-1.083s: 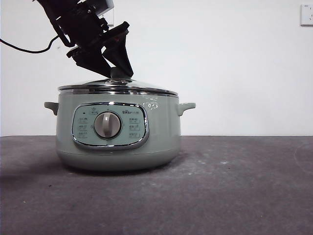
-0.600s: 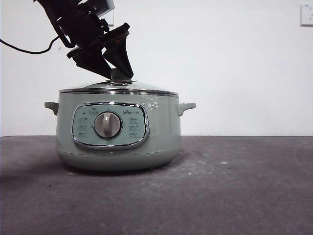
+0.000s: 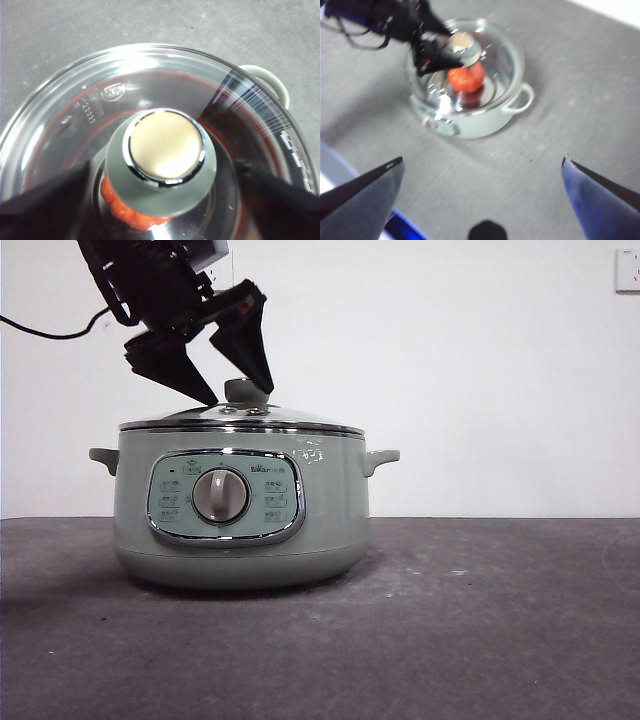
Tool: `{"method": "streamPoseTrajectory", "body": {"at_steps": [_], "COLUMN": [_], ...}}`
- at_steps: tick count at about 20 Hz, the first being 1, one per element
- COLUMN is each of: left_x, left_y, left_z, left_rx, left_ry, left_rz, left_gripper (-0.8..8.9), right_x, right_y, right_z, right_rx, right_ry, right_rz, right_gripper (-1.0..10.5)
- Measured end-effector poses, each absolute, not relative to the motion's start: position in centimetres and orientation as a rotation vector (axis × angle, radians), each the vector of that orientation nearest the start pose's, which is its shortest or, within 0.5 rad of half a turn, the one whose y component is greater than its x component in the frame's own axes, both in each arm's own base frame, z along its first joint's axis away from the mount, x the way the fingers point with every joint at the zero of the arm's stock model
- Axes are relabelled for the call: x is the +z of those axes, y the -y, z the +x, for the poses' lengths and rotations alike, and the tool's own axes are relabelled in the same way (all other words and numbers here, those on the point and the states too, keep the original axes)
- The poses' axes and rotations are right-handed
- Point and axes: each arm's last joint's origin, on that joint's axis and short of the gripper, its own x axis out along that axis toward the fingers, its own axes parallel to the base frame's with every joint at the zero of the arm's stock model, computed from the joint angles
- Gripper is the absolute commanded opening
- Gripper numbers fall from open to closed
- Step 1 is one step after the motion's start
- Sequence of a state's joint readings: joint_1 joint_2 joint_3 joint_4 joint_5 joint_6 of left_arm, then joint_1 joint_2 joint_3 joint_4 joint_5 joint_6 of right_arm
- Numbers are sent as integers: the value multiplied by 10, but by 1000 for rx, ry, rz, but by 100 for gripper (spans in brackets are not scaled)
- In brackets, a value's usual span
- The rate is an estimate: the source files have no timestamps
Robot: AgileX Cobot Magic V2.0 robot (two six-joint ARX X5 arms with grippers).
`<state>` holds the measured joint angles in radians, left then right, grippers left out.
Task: Pick up the pumpkin,open the lid,put the pumpkin in the pot,close the lid
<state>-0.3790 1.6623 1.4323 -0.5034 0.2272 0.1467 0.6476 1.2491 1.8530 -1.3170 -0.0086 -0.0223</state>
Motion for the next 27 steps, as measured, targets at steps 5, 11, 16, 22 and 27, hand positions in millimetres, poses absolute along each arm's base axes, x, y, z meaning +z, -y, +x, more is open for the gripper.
{"method": "streamPoseTrajectory", "body": {"at_steps": [5, 11, 16, 22, 27], "left_x": [345, 396, 417, 424, 423], "left_y": [128, 98, 74, 65, 65], "left_z": [304, 220, 157, 129, 129], "left_rx": [-644, -739, -776, -845, -843], "left_ry": [-652, -658, -659, -649, -653], "left_rz": [188, 152, 137, 110, 109], "left_gripper": [521, 484, -7, -7, -3], "right_x": [477, 477, 477, 478, 478], "right_y": [-107, -110, -111, -112, -112], "right_z": [138, 135, 134, 133, 133], "right_rx": [703, 830, 893, 946, 945], "right_ry": [-728, -746, -756, -760, -760], "right_rz": [-233, -184, -156, -139, -139], "right_gripper": [625, 493, 72, 1, 1]}}
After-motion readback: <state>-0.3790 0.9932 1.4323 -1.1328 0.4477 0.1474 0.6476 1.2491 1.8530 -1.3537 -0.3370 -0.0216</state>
